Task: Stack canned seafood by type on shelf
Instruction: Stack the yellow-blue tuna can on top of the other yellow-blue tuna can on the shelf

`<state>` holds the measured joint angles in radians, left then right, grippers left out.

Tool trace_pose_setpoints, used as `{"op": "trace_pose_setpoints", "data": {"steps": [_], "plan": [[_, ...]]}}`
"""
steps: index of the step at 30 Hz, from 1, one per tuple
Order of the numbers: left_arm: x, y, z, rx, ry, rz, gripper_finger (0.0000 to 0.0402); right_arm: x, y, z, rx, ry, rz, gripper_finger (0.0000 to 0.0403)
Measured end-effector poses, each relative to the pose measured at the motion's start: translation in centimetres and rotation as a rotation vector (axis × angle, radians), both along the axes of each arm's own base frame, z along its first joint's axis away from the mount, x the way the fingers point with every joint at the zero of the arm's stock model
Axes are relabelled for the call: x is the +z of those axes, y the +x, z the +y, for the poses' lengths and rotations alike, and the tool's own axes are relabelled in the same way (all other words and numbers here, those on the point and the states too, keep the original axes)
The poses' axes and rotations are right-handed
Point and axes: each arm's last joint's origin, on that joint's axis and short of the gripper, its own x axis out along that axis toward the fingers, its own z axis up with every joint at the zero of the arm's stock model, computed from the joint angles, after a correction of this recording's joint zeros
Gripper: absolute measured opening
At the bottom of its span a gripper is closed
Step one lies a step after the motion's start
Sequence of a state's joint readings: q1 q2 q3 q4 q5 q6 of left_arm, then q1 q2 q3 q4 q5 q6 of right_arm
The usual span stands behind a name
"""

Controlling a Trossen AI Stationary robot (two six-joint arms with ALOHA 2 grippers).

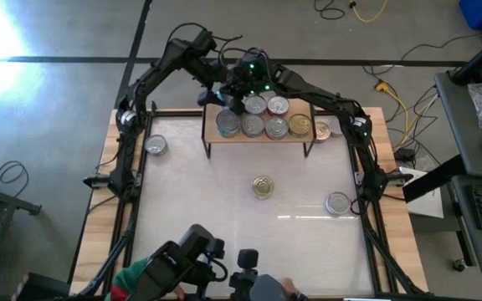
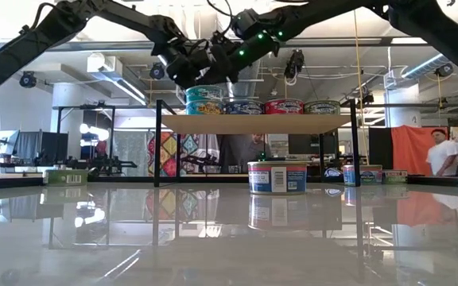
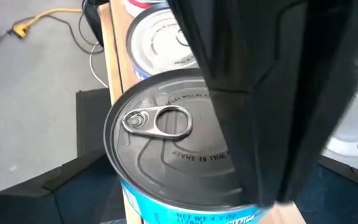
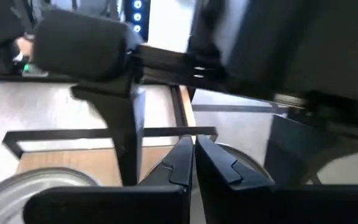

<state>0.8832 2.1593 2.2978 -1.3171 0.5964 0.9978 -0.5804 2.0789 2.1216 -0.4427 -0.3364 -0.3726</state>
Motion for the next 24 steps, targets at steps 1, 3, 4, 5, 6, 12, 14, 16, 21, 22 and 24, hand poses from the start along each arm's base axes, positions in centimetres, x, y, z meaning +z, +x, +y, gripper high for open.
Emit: {"op": "trace_pose_setpoints", "data": {"steps": [1,3,4,5,6,12,14,16,21,22,24], "plan": [[0.0,0.1,-0.1,-0.013,0.01,-0.001,0.04,-0.1,-0.1,0.1,0.005,0.001,0.016,0.0013],[0.0,0.2,-0.1,-0.038,0.033,0.0,0.04,-0.4,-0.3,0.1,0.007,0.017,0.053,0.0013],[0.0,0.2,-0.1,-0.047,0.044,0.002,0.04,-0.5,-0.4,0.1,0.009,0.021,0.065,0.0013],[0.0,0.2,-0.2,-0.057,0.052,0.001,0.04,-0.7,-0.5,0.2,0.005,0.031,0.084,0.0013],[-0.1,0.2,-0.2,-0.067,0.06,0.0,0.04,-0.8,-0.6,0.2,0.003,0.04,0.097,0.0013],[-0.1,0.3,-0.2,-0.095,0.091,-0.003,0.04,-1.1,-1.0,0.2,-0.006,0.066,0.15,0.0013],[-0.1,0.4,-0.3,-0.099,0.092,-0.003,0.04,-1.2,-1.0,0.3,-0.009,0.074,0.161,0.0013],[-0.1,0.5,-0.3,-0.1,0.096,0.001,0.04,-1.3,-1.1,0.3,-0.011,0.079,0.17,0.0013],[-0.1,0.5,-0.4,-0.109,0.107,0.008,0.04,-0.9,-1.4,0.5,-0.016,0.081,0.178,0.0013],[-0.1,0.5,-0.4,-0.109,0.106,0.009,0.04,-0.7,-1.5,0.6,-0.019,0.079,0.176,0.0013],[-0.1,0.5,-0.4,-0.114,0.105,0.008,0.04,-0.2,-1.6,0.6,-0.032,0.064,0.151,0.0013]]}}
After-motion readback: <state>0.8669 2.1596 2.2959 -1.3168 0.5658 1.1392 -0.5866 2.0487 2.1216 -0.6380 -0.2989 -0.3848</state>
